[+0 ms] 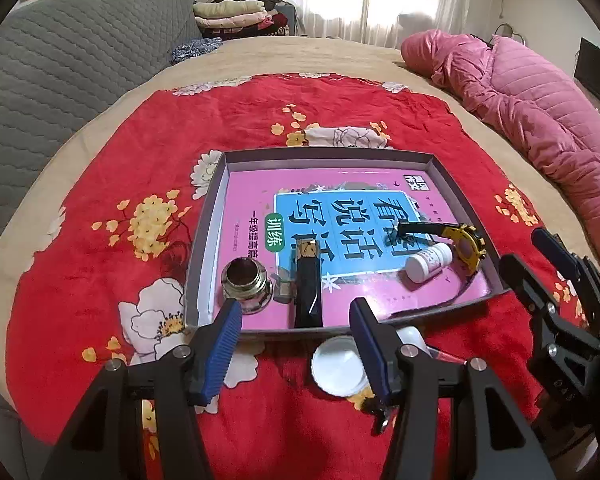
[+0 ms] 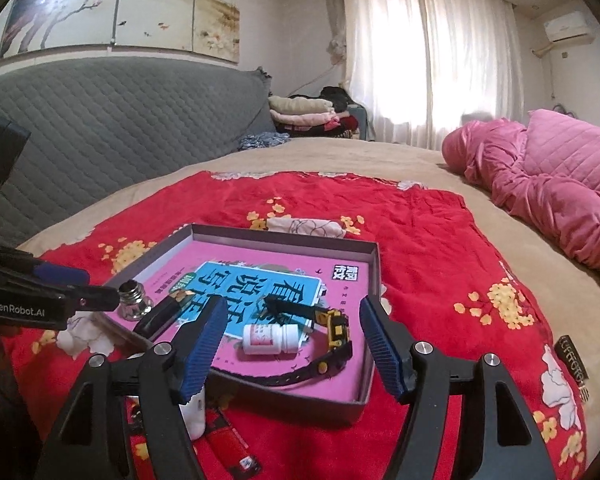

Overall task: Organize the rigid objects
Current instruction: 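Withdraw both open tools from the box toward the remaining objects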

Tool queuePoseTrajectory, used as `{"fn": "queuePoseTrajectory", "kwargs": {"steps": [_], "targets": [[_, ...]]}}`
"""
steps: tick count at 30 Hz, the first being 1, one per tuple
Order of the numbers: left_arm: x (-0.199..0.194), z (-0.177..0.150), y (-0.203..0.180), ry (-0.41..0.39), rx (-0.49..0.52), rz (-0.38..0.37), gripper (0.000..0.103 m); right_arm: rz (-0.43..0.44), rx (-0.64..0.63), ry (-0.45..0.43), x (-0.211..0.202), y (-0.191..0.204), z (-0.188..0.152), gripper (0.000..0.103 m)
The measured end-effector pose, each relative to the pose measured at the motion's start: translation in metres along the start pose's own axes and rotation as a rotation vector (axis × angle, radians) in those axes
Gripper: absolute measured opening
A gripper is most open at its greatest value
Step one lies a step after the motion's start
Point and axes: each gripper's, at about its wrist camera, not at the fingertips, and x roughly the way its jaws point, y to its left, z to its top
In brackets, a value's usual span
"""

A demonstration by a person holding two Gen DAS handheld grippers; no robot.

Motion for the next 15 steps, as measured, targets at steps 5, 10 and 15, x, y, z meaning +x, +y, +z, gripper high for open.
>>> {"fn": "queuePoseTrajectory", "kwargs": {"steps": [5, 10, 15], "targets": [[-0.006, -0.003, 0.004, -0.007, -0.001, 0.01, 0.056, -0.004, 0.002, 0.017, -0.008, 0.005, -0.004, 0.07], [-0.014, -0.005, 0.009, -0.023, -0.008, 0.017, 0.056, -0.009, 0.02, 0.03, -0.018, 0.004, -0.008, 0.07], [-0.021, -0.007, 0.009, -0.038, 0.009, 0.027, 0.056, -0.027, 0.033, 0.023, -0.031, 0.001, -0.009, 0.071]]}}
